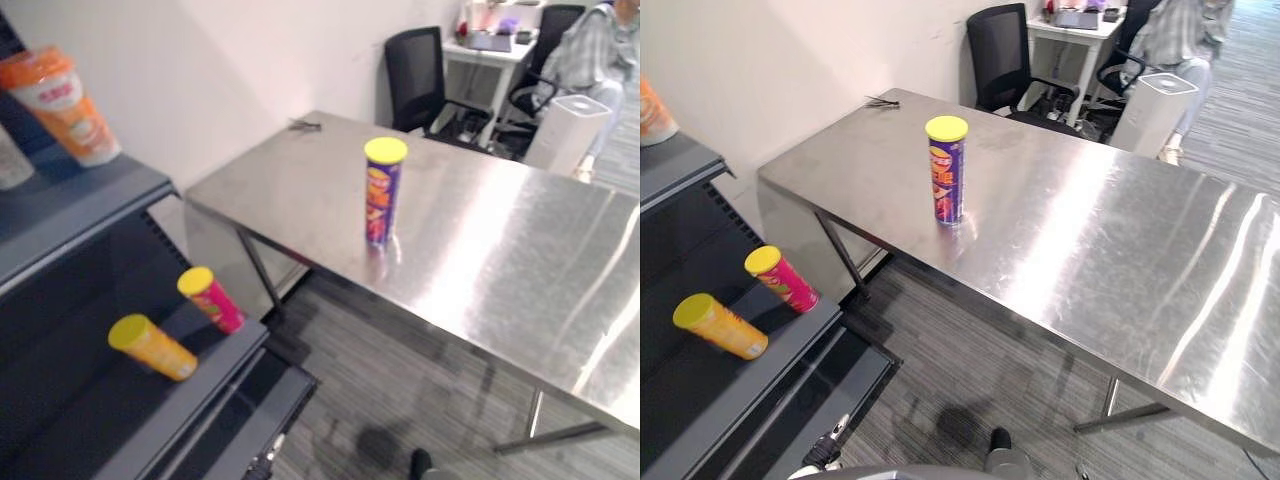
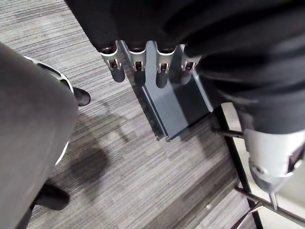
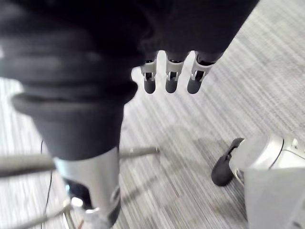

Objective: Put the gum and the chips on the shelf.

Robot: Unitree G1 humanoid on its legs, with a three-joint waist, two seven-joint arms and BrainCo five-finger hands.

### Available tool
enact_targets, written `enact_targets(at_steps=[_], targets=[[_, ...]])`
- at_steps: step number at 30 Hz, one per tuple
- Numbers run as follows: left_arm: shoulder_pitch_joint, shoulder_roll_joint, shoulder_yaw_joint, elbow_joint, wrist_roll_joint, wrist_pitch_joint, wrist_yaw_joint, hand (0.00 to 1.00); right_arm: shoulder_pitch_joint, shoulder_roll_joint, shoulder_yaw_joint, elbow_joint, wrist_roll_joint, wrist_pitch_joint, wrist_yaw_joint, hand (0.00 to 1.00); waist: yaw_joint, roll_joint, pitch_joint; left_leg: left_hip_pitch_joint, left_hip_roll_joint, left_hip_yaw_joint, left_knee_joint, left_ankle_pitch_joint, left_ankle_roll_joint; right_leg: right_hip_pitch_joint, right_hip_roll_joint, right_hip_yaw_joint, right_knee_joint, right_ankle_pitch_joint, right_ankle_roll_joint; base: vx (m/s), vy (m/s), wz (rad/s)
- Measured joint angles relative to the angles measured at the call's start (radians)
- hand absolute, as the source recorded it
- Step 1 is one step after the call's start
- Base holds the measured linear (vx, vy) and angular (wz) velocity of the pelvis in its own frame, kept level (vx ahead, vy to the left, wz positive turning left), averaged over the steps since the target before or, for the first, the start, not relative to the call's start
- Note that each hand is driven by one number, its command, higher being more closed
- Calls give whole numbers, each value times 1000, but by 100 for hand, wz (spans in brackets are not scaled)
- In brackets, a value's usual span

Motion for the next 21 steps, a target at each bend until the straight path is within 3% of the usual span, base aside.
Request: enact_targets(at_steps=[3, 5, 8, 10, 12, 15, 17, 21], targets=[[2, -8, 12, 1, 0, 2, -1, 0, -4, -12, -181, 0, 75, 2, -23, 0, -23, 7, -4, 18, -3, 53, 2, -16, 0, -14, 8, 51, 3, 5, 2, 43, 47, -52], [0, -13, 23, 1, 0, 12, -1, 0, -13, -48, -378, 4, 137, 9, -49, 0, -25, 11, -7, 37, -6, 104, 3, -28, 0, -29, 19, 100, 11, 13, 4, 70, 61, -62], [1, -18, 62, 2, 0, 15, -2, 0, -48, -138, -636, 41, 194, 8, -82, 0, -53, 10, -7, 48, -15, 133, 16, -46, 2, -34, 26, 130, 15, 14, 4, 61, 48, -34], [-10, -19, 86, 0, 0, 15, -2, 0, -70, -200, -784, 41, 226, 2, -115, 0, -53, 9, -10, 48, -17, 157, 23, -57, 4, -47, 28, 156, 19, 16, 6, 71, 56, -37], [-20, -14, 100, -3, 0, 14, -2, 0, -105, -290, -993, 41, 262, -29, -166, 0, -68, 3, -14, 52, -21, 160, 25, -66, 9, -46, 27, 163, 20, 18, 10, 45, 36, -11], [-19, -7, 100, -3, 0, 15, -1, 0, -153, -370, -1109, 27, 271, -38, -228, 0, -78, -2, -16, 54, -20, 174, 40, -79, 9, -47, 30, 177, 22, 18, 11, 29, 18, -12], [-19, -7, 100, -3, 0, 17, -1, 0, -187, -402, -1110, -43, 271, -35, -271, 0, -78, -2, -17, 63, -19, 185, 44, -86, 10, -47, 33, 188, 32, 13, 13, 4, 1, -16], [-9, -7, 96, -3, 2, 22, -1, 0, -243, -474, -954, -295, 238, -34, -394, 0, -85, 4, -25, 62, -19, 188, 59, -107, 11, -47, 30, 193, 38, 10, 14, -15, -5, -6]])
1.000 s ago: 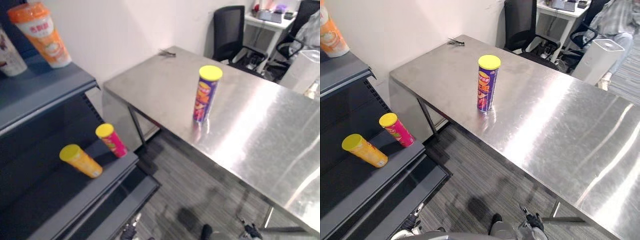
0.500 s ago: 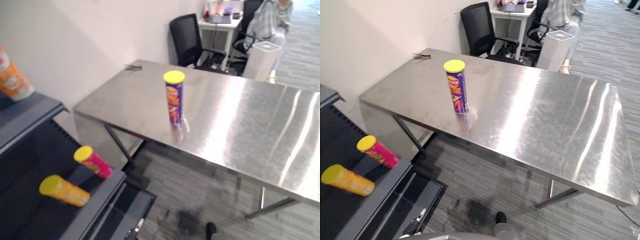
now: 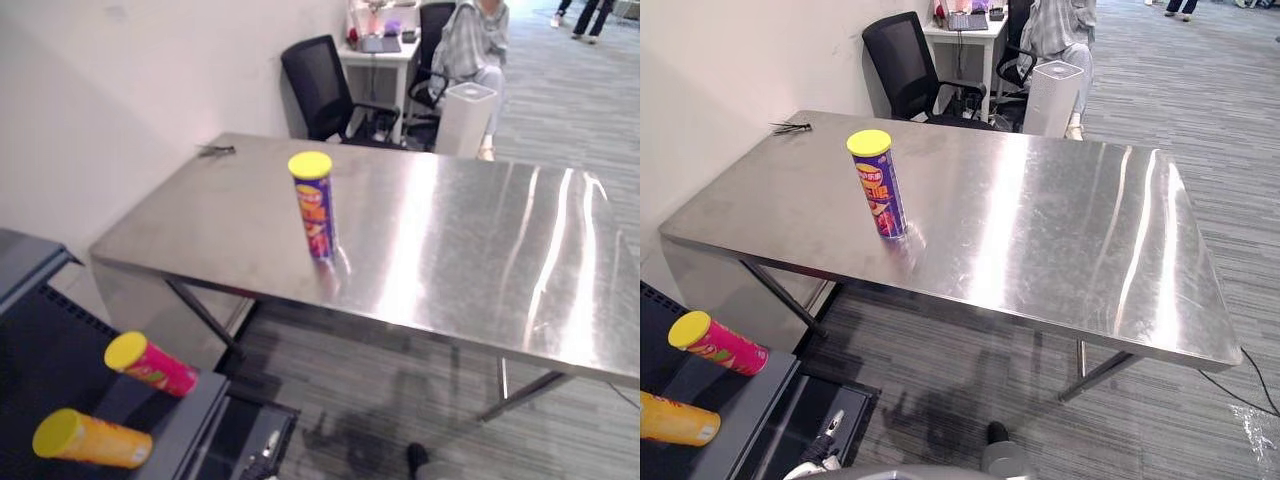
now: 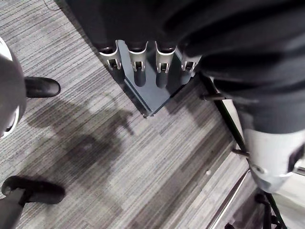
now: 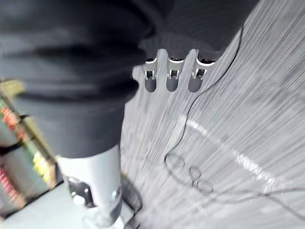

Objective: Put the gum and the chips on the shelf.

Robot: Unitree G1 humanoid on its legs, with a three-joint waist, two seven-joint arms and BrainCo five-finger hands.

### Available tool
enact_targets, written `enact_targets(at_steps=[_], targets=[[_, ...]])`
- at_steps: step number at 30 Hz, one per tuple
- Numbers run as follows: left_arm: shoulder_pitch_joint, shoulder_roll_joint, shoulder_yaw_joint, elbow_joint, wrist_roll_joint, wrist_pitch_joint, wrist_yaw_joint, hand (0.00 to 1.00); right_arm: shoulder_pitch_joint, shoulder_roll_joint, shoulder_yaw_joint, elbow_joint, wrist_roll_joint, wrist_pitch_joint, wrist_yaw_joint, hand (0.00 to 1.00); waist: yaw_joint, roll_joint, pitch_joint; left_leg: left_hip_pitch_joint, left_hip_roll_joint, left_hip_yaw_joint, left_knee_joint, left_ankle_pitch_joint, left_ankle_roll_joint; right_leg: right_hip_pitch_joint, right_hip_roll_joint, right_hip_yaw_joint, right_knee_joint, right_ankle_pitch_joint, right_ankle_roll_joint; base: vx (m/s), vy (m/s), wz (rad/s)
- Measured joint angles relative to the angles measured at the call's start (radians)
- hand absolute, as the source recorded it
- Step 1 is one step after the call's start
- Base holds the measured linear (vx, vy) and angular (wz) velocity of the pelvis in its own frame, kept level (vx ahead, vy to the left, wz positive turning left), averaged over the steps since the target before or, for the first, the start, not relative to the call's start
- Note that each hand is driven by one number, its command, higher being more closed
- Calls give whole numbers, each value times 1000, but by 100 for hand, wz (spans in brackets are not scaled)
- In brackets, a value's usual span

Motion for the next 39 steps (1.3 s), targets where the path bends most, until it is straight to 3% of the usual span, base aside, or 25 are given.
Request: enact_targets(at_steps=[4, 9, 13, 18, 24, 29, 32, 39], targets=[[36, 3, -56, 4, 0, 18, 0, 0, -62, -141, 258, -127, -101, -27, -89, 0, -15, -3, -34, -13, -1, -4, 0, 0, 0, -11, -1, 0, 0, 0, 0, 3, -5, 1], [49, 2, -122, 4, 30, 22, -9, 0, -191, -220, 474, -129, -107, -53, -58, 0, -10, 4, -49, -19, -4, -11, 2, 1, 1, -14, -6, -4, 3, 0, 0, 2, -15, 4], [49, 2, -137, 3, 38, 22, -21, 0, -232, -250, 698, -201, -105, -70, 77, 0, -9, 7, -51, -34, -9, -36, 2, 3, 5, -14, -18, -22, 3, 1, 0, -5, -11, 15], [46, -1, -137, -16, 78, 25, -43, 0, -194, -245, 990, -509, -112, -62, 328, 0, 10, 8, -51, -35, -15, -53, -7, 14, 8, -13, -27, -39, 2, 0, 0, -7, -11, 9], [44, -1, -157, -47, 115, 41, -44, 0, -134, -196, 1312, -723, -145, 58, 513, 0, 36, 3, -48, -35, -22, -96, -42, 45, 12, 2, -39, -83, -11, 0, 0, 3, -16, 21], [46, -2, -165, -77, 116, 43, -49, 0, -143, -193, 1521, -780, -145, 93, 602, 0, 65, -1, -46, -51, -17, -122, -42, 51, 10, 7, -42, -114, -23, 1, -1, 22, -18, 18], [46, -1, -166, -82, 116, 43, -51, 0, -177, -192, 1612, -779, -145, 101, 612, 0, 72, -4, -44, -52, -15, -135, -42, 52, 9, 15, -42, -127, -26, 1, -1, 23, -13, 10], [38, 17, -177, -98, 116, 42, -65, 0, -244, -181, 1751, -769, -142, 113, 670, 0, 91, -28, -29, -51, -15, -156, -41, 56, 7, 36, -44, -149, -41, 1, -1, -3, -14, 9]])
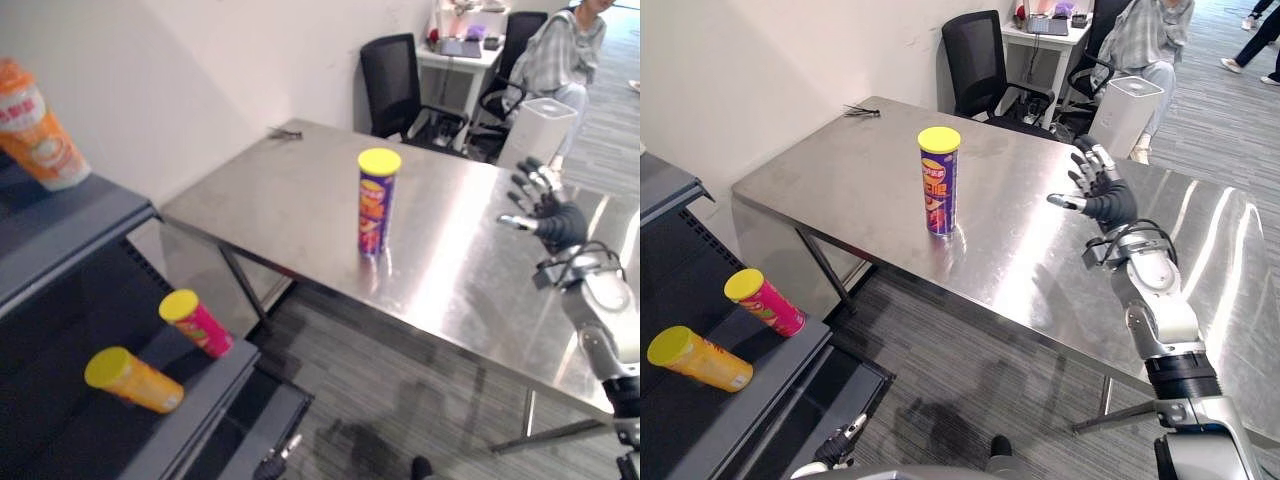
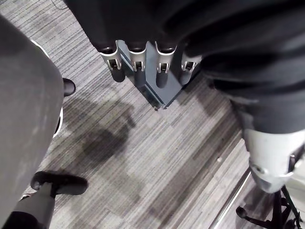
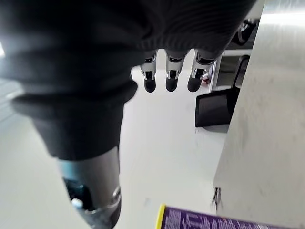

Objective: Put the gum and the chips on the shelf.

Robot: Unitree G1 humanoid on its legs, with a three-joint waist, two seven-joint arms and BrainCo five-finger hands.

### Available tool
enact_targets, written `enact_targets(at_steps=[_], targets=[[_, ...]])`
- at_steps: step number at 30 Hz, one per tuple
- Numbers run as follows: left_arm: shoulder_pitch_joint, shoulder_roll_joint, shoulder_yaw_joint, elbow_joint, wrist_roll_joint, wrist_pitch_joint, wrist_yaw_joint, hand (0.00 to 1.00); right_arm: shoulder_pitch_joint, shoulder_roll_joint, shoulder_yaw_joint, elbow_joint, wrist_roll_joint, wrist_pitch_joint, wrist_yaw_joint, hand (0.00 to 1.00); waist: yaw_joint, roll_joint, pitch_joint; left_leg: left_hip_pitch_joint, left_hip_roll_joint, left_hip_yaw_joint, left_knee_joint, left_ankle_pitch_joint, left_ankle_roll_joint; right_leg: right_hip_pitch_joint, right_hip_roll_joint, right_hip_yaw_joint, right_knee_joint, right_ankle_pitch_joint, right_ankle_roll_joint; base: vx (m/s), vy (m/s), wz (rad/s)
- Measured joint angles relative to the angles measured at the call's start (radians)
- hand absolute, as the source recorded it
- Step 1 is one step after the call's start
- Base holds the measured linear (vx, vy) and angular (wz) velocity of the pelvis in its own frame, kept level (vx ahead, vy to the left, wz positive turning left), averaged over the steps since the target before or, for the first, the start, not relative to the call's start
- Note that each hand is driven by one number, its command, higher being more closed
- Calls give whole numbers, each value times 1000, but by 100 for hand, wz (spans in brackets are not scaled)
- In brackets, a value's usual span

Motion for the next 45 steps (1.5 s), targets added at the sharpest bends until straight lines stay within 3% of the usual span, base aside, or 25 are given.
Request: enact_targets(at_steps=[11, 16, 24, 37, 45], targets=[[-6, 7, 0, 1, 0, -1, 4, 0, -161, 30, 143, 107, 6, 4, 39, 0, 7, -9, 8, -16, 2, -42, 0, 8, -2, 22, -5, -44, -27, 3, 0, 4, -17, 11], [-15, 6, 0, -7, 0, -2, 4, 0, -242, 30, 212, 194, 6, 21, 46, 0, 28, -11, 20, -14, 2, -47, 0, 9, -1, 33, -6, -52, -36, 8, 0, -4, -11, 5], [-16, 11, -19, -21, 0, -2, 5, 0, -344, 31, 289, 286, 5, 55, 38, 0, 34, -14, 40, -17, -2, -49, 0, 13, 1, 38, -8, -54, -59, 25, -2, -6, -4, 1], [-28, 15, -37, -37, -4, -9, 5, 0, -419, 43, 332, 405, -5, 61, 40, 0, 56, -12, 72, -18, -3, -70, 0, 17, 1, 53, -9, -73, -73, 30, -4, -13, -14, 4], [-28, 14, -38, -38, -7, -10, 6, 0, -478, 97, 332, 460, -42, 61, 40, 0, 57, -9, 78, -20, -7, -70, 0, 17, 2, 56, -12, -73, -90, 44, -4, -2, -2, -1]])
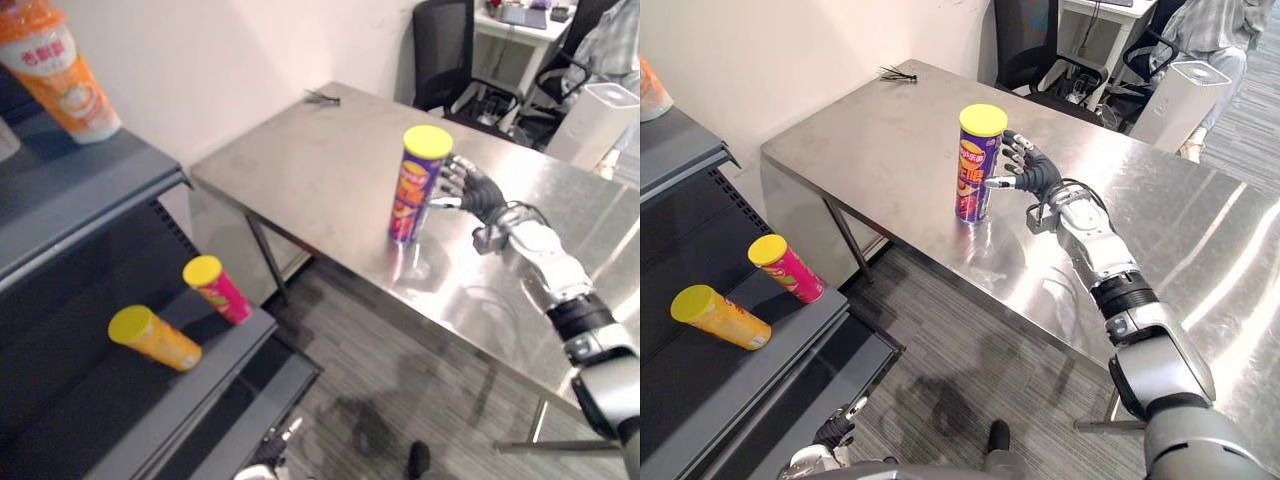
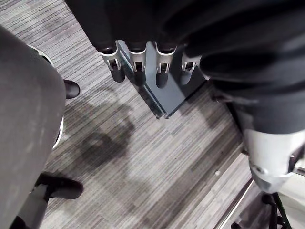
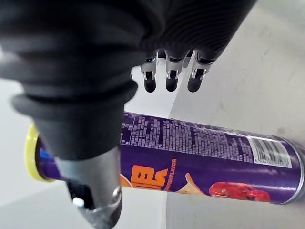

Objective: Put the gum and the chips on the shelf.

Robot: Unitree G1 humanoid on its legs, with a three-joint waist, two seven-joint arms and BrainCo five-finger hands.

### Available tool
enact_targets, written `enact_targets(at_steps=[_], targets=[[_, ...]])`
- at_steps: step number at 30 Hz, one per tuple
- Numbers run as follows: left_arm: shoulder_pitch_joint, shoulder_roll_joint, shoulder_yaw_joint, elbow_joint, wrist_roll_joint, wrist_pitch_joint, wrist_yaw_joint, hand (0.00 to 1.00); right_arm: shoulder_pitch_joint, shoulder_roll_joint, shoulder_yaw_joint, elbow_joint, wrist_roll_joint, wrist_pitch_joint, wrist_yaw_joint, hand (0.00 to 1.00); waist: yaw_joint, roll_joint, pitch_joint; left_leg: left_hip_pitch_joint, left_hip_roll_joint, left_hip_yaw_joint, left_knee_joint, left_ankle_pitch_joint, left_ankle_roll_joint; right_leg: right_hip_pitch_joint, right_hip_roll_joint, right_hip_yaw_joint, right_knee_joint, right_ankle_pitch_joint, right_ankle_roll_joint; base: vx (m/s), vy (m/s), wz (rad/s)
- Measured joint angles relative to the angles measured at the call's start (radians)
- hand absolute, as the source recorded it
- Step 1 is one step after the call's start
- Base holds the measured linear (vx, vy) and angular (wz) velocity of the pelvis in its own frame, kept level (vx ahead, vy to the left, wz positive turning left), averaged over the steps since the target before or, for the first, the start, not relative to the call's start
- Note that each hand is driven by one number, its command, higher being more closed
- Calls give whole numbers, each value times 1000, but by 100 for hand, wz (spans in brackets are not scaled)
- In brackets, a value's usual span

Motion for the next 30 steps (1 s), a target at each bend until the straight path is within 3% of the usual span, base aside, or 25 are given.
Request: enact_targets(at_steps=[17, 26, 27, 30], targets=[[-4, -4, 0, -1, -7, -10, -1, 0, -71, 54, 0, 85, -40, 0, -2, 0, 4, 7, 19, -2, 1, -11, 0, 1, 2, 4, 0, -9, 0, 0, 0, -5, -4, 1], [-5, -5, 0, -10, -14, -13, 1, 0, -102, 66, -1, 133, -41, -1, -4, 0, 21, 7, 19, -15, -1, -32, 0, 5, 4, 4, -5, -29, 0, 0, 0, -5, -6, 7], [-5, -6, 0, -10, -14, -13, 1, 0, -103, 70, -1, 133, -41, -1, -4, 100, 22, 7, 19, -15, -1, -32, 0, 5, 4, 4, -5, -29, 0, 0, 0, 0, 0, 0], [-5, -6, 0, -12, -14, -13, 1, 0, -103, 91, -1, 133, -42, -1, -3, 100, 25, 7, 19, -15, -3, -33, 0, 5, 4, 4, -7, -30, 0, 0, 0, 0, 0, 0]])
